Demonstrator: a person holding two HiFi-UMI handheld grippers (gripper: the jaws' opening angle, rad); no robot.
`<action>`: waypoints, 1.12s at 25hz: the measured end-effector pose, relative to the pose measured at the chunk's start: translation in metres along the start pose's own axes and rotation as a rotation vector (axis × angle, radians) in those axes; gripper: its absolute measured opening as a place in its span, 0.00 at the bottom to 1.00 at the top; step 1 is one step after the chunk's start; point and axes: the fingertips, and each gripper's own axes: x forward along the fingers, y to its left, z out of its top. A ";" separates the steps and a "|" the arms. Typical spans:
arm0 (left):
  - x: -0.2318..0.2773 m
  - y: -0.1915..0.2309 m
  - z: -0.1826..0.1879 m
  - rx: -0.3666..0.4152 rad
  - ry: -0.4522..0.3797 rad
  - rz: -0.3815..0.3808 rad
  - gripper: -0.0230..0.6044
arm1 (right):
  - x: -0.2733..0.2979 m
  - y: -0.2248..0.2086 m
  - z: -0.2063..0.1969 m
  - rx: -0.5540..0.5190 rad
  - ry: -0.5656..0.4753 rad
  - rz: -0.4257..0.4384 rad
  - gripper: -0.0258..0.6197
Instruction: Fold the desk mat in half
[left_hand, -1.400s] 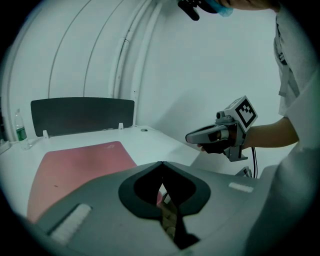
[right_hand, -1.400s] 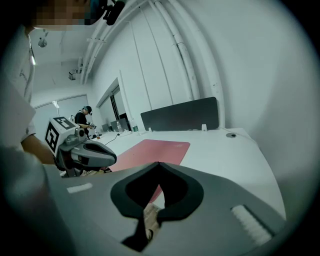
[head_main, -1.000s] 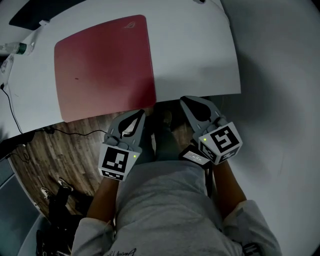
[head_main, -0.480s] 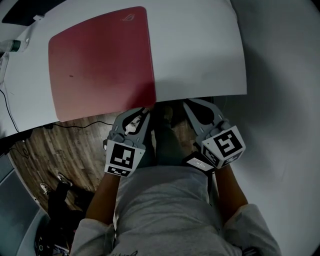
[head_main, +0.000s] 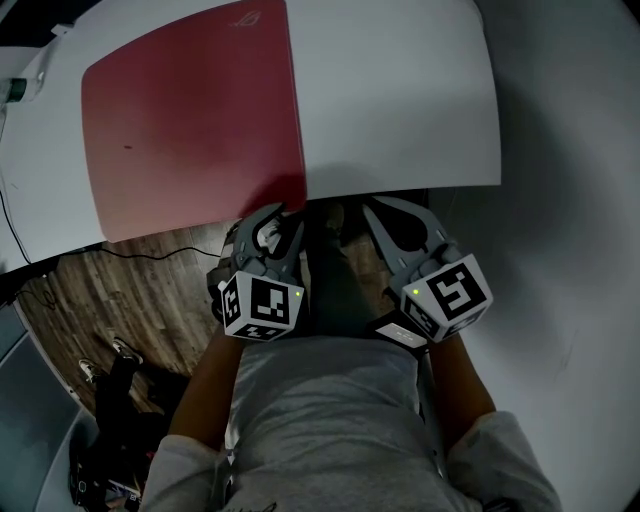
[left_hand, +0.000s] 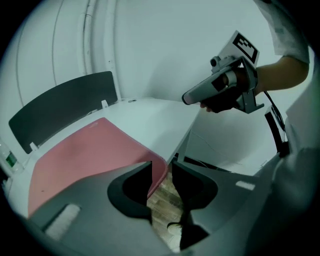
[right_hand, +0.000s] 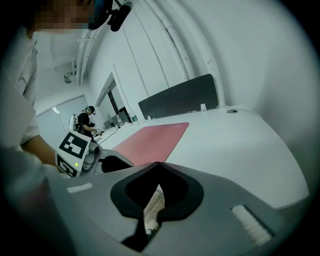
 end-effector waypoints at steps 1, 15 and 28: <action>0.003 -0.001 -0.001 0.016 0.010 0.008 0.27 | 0.000 -0.001 -0.001 0.003 0.000 0.001 0.05; 0.026 -0.003 -0.012 0.291 0.139 0.185 0.25 | 0.000 -0.009 -0.012 0.020 0.009 0.010 0.05; 0.016 0.003 -0.004 0.172 0.079 0.175 0.10 | 0.003 -0.007 -0.006 0.014 0.009 0.028 0.05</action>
